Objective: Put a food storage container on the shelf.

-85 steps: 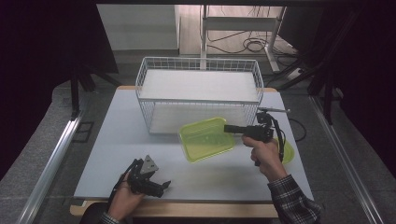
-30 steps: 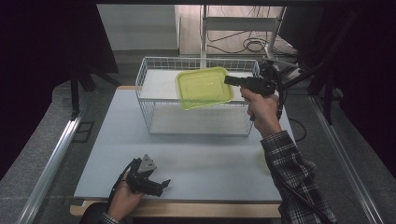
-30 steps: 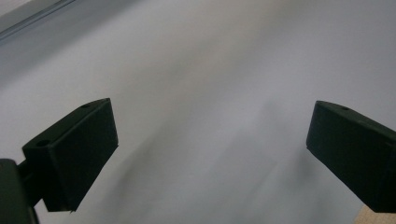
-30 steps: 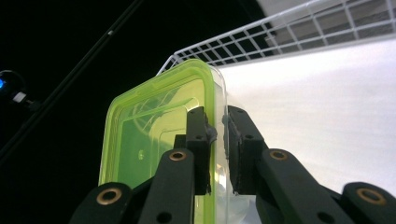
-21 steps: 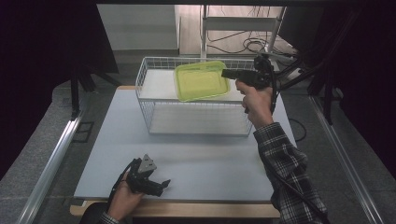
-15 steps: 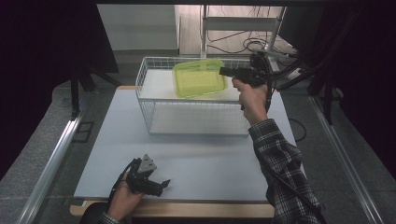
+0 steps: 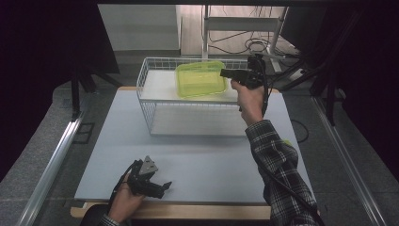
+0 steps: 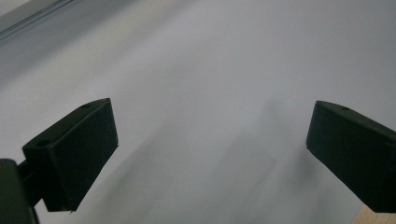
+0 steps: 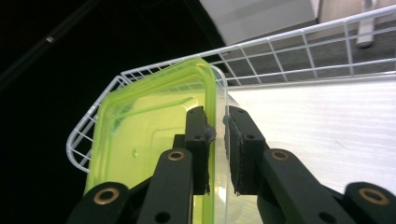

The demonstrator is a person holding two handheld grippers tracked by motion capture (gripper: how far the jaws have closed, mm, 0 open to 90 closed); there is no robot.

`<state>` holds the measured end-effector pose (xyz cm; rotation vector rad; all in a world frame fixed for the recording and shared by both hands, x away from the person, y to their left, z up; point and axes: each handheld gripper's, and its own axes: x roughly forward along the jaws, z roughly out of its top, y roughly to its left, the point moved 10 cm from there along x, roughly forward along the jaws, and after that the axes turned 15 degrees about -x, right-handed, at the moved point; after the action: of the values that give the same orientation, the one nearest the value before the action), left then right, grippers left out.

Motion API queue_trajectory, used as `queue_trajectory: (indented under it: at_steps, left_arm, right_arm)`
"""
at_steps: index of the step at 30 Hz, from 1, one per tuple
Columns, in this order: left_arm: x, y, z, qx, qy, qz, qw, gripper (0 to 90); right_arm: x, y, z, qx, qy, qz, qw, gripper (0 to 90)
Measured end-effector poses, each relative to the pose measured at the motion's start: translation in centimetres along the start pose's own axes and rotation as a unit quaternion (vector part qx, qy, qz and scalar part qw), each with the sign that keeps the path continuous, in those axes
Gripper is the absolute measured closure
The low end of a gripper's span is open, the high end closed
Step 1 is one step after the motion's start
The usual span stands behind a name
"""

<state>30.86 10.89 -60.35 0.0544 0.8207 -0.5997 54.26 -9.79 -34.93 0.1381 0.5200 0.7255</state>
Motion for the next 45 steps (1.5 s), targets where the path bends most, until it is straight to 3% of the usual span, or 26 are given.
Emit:
queue_trajectory:
  at_steps: [5, 9, 12, 16, 17, 25, 34, 39, 45]
  left_arm:
    - [0.0, 0.0, 0.0, 0.000, -0.001, 0.001, 1.0000, 2.0]
    - [0.0, 0.0, 0.0, 0.000, 0.000, 0.000, 1.0000, 2.0]
    - [0.1, 0.0, 0.0, 0.001, 0.000, 0.000, 1.0000, 1.9]
    - [0.1, 0.0, 0.0, 0.000, 0.000, 0.000, 1.0000, 1.9]
    - [0.0, 0.0, 0.0, 0.000, -0.001, 0.000, 1.0000, 1.9]
    - [-0.1, 0.0, 0.2, 0.001, -0.010, -0.004, 0.9999, 1.9]
    - [-0.2, -0.1, 0.5, -0.002, -0.020, -0.013, 0.9997, 1.8]
    - [-0.2, -0.2, 0.5, -0.005, -0.022, -0.018, 0.9996, 1.8]
    - [-0.2, -0.2, 0.5, -0.006, -0.023, -0.021, 0.9995, 1.7]
  right_arm:
    - [0.2, -0.7, -0.6, -0.020, 0.016, -0.032, 0.9992, 74.1]
    - [0.4, -1.1, -0.9, -0.022, 0.021, -0.040, 0.9987, 72.3]
    - [0.9, -1.4, -1.4, -0.026, 0.031, -0.042, 0.9983, 62.5]
    - [1.0, -1.6, -1.2, -0.037, 0.026, -0.044, 0.9980, 53.3]
    - [0.9, -1.5, -1.0, -0.042, 0.022, -0.042, 0.9980, 47.3]
    - [-0.4, -1.3, -0.7, -0.081, 0.019, -0.032, 0.9960, 29.9]
    - [-1.6, -0.8, -1.5, -0.111, 0.021, -0.013, 0.9935, 20.6]
    - [-2.3, -0.2, -2.2, -0.142, 0.024, -0.008, 0.9896, 15.5]
    - [-2.7, 0.5, -3.1, -0.161, 0.032, 0.004, 0.9864, 11.1]
